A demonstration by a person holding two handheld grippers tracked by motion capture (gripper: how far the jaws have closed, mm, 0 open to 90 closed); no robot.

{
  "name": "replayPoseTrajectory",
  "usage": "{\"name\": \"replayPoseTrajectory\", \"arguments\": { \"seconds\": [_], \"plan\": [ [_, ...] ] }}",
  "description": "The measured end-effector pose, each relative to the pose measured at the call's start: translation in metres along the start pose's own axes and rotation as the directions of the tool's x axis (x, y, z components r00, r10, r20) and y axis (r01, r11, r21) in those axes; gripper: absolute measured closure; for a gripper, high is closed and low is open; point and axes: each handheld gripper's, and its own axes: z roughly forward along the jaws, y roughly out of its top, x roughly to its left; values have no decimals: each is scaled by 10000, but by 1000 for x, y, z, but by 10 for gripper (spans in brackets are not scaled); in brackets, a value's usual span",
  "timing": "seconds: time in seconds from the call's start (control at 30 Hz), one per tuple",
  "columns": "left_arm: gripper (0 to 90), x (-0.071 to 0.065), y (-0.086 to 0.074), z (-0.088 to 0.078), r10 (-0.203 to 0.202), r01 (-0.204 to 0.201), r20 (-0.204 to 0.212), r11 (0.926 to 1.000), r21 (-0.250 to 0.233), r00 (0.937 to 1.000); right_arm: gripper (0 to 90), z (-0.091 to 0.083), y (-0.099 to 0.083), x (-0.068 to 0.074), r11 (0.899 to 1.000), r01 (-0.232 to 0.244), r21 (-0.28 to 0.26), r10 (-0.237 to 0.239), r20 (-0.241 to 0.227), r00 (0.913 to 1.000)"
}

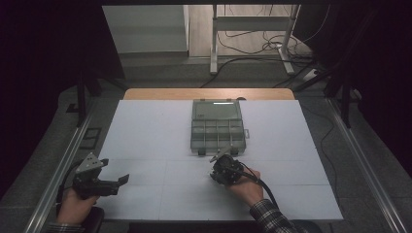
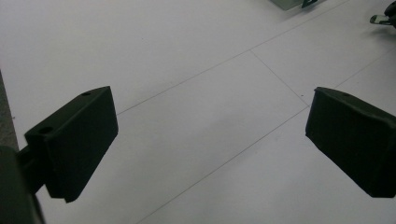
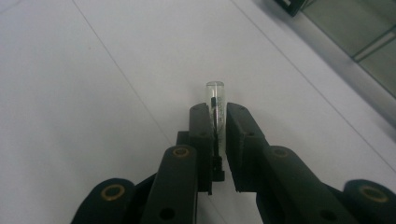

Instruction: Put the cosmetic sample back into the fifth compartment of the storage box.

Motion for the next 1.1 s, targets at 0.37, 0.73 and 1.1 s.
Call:
{"name": "replayPoseTrajectory", "arguments": {
  "seconds": [0.37, 0.73, 1.1],
  "plan": [
    [31, 0, 0, 0, 8, -8, 11, 10000, 25, 10000, 806, -9, 2, -5, 9984, -296, -487, 289, -144, 9995],
    [32, 0, 0, 0, -18, 18, 12, 10000, 30, 10000, 806, -16, 11, -17, 9920, -610, -1108, 590, -213, 9980],
    [32, 0, 0, 1, -21, 21, 10, 10000, 43, 10000, 806, -19, 18, -22, 9869, -660, -1469, 656, -72, 9978]
  ]
}}
